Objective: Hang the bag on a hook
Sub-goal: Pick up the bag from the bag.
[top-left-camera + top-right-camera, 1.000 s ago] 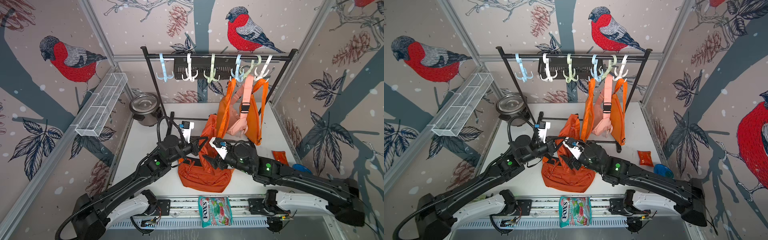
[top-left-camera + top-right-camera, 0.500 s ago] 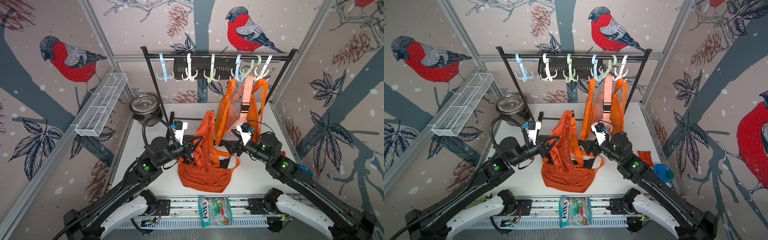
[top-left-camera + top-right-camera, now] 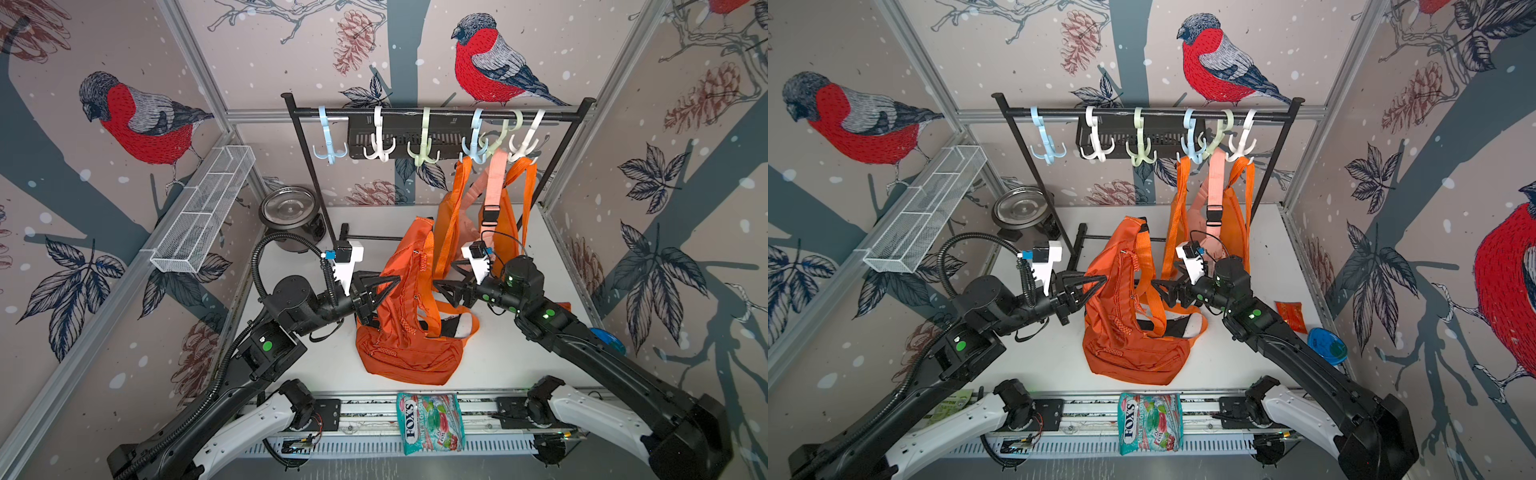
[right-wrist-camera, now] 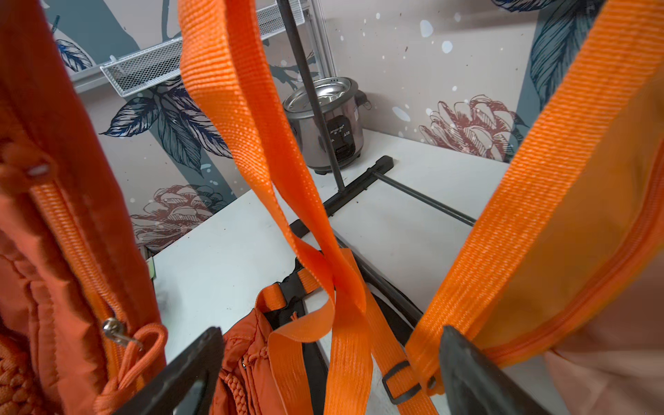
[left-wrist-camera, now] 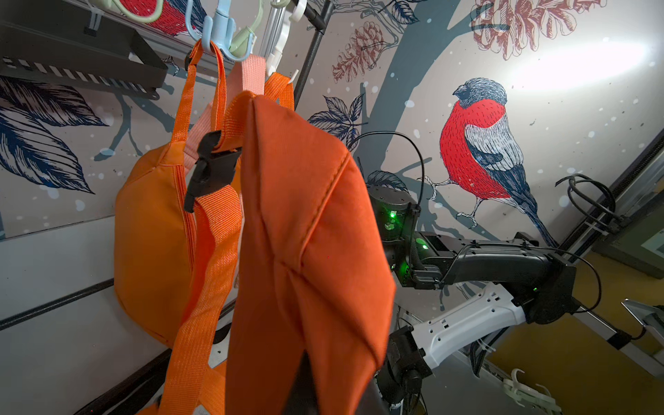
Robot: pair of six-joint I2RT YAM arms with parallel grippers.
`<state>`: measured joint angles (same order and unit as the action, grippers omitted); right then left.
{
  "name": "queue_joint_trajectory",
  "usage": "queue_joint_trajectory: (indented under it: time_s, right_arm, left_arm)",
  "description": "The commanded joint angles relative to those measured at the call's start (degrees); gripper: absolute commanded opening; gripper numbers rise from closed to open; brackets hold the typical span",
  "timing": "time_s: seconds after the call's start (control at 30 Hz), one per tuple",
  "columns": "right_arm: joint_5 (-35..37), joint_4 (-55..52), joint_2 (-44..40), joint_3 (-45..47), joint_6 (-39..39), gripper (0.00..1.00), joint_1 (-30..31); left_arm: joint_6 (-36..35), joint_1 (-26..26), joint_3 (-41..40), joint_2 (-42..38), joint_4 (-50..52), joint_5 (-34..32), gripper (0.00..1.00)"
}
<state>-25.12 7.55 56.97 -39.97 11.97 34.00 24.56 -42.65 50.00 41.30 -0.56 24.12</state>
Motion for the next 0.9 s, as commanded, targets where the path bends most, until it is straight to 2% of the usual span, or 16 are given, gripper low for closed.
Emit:
queue_joint_trajectory:
  time_s: [0.0,0.2,0.33,0.4,0.5,0.57,0.67,0.87]
  right_arm:
    - [-2.53,4.56,2.4,-0.76,0.08,0.94,0.19]
    - [-2.56,5.95,8.96,-2.81,0.41,0.9,0.13]
    - [-5.02,6.98,13.0,-4.02,0.81,0.74,0.17]
    - [-6.36,7.76,14.52,-4.47,1.34,0.61,0.28]
    - [-6.02,8.45,15.96,-4.83,2.05,0.29,0.3]
    - [-4.5,8.71,15.72,-4.69,2.53,0.16,0.18]
    - [-0.35,8.13,15.1,-4.41,4.21,0.1,-0.94]
    - [5.86,6.35,12.02,-4.37,7.03,0.05,-4.81]
  left_arm:
    - [-0.94,0.03,0.54,-0.51,-0.97,2.01,0.0]
    - [-0.52,0.03,0.28,-1.56,-1.27,2.81,0.0]
    - [-0.07,0.03,-0.16,-2.66,-1.79,2.96,0.0]
    - [-0.04,0.03,-0.25,-3.09,-1.72,2.98,0.0]
    - [-0.3,0.03,-0.17,-3.58,-0.87,2.51,0.0]
    - [-0.43,-0.02,-0.62,-4.29,-0.5,2.01,0.0]
    - [-0.61,0.03,-2.01,-5.63,-0.5,0.49,0.0]
    - [-0.86,0.03,-3.21,-8.36,1.04,-2.46,0.0]
